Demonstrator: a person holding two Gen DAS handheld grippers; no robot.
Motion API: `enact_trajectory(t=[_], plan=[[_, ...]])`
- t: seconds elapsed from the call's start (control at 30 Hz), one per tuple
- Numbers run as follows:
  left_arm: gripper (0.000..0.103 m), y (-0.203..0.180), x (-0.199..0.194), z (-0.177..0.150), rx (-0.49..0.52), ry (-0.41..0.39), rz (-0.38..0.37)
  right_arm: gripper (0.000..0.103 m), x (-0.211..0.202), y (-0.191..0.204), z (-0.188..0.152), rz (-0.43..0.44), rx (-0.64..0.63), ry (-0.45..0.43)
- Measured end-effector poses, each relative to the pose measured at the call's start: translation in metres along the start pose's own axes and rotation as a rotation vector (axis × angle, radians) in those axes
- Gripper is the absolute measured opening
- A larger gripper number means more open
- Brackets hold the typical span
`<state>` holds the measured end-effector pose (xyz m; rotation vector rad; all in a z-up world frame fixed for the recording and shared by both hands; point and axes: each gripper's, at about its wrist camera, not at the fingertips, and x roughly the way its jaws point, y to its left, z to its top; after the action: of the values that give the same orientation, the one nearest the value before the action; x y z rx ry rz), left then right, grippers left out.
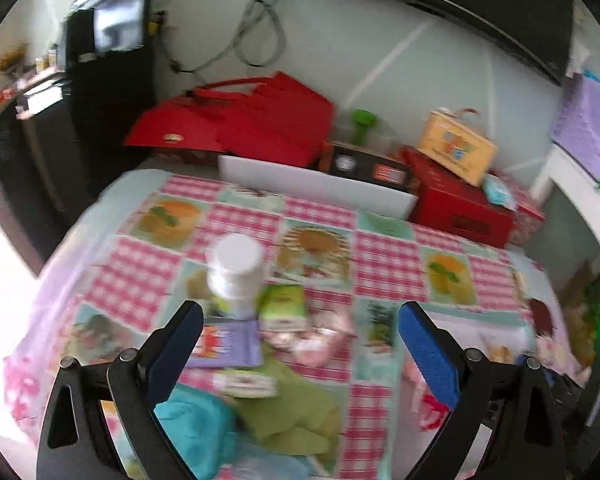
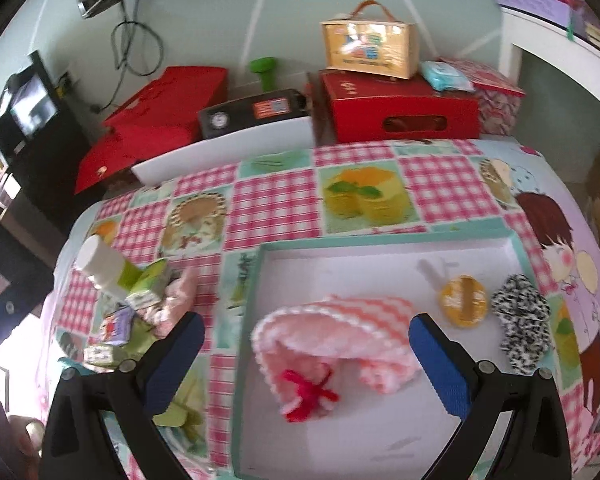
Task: Organize soft objects
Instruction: 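Grasp the green-white wipes pack with the left gripper while the right grasps the pink floral scrunchie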
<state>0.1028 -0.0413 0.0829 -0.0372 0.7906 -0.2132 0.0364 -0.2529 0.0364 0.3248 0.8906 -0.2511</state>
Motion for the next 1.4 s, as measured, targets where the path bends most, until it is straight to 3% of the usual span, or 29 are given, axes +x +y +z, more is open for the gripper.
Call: enact_trajectory(t=[0.33, 0.47, 0.6, 0.73, 0.83, 1.1, 1.3, 1.4], plan=[[0.098, 0.05, 0.016, 0.017, -0.019, 0.121, 0.065, 0.103, 0.013, 0.049, 0.007, 0.14, -0.083, 0.024], [0.098, 0.056, 0.031, 0.016, -0.004, 0.208, 0.049, 0.1, 0.023, 0.058, 0.008, 0.188, -0.087, 0.054], [0.098, 0.055, 0.055, 0.013, 0.003, 0.348, -0.057, 0.091, 0.041, 0.068, 0.008, 0.228, -0.096, 0.109], [0.098, 0.049, 0.072, 0.008, 0.036, 0.441, -0.074, 0.084, 0.056, 0.072, 0.01, 0.283, -0.094, 0.151], [0.098, 0.044, 0.077, 0.004, 0.064, 0.474, -0.067, 0.074, 0.07, 0.068, 0.015, 0.329, -0.049, 0.188], [0.098, 0.028, 0.095, -0.014, 0.17, 0.541, -0.026, 0.06, 0.109, 0.071, 0.015, 0.367, -0.004, 0.273], [0.096, 0.021, 0.108, -0.024, 0.198, 0.578, -0.018, 0.054, 0.131, 0.08, 0.009, 0.365, -0.018, 0.315], [0.084, 0.018, 0.111, -0.026, 0.202, 0.589, -0.032, 0.054, 0.136, 0.083, 0.008, 0.368, -0.022, 0.323]])
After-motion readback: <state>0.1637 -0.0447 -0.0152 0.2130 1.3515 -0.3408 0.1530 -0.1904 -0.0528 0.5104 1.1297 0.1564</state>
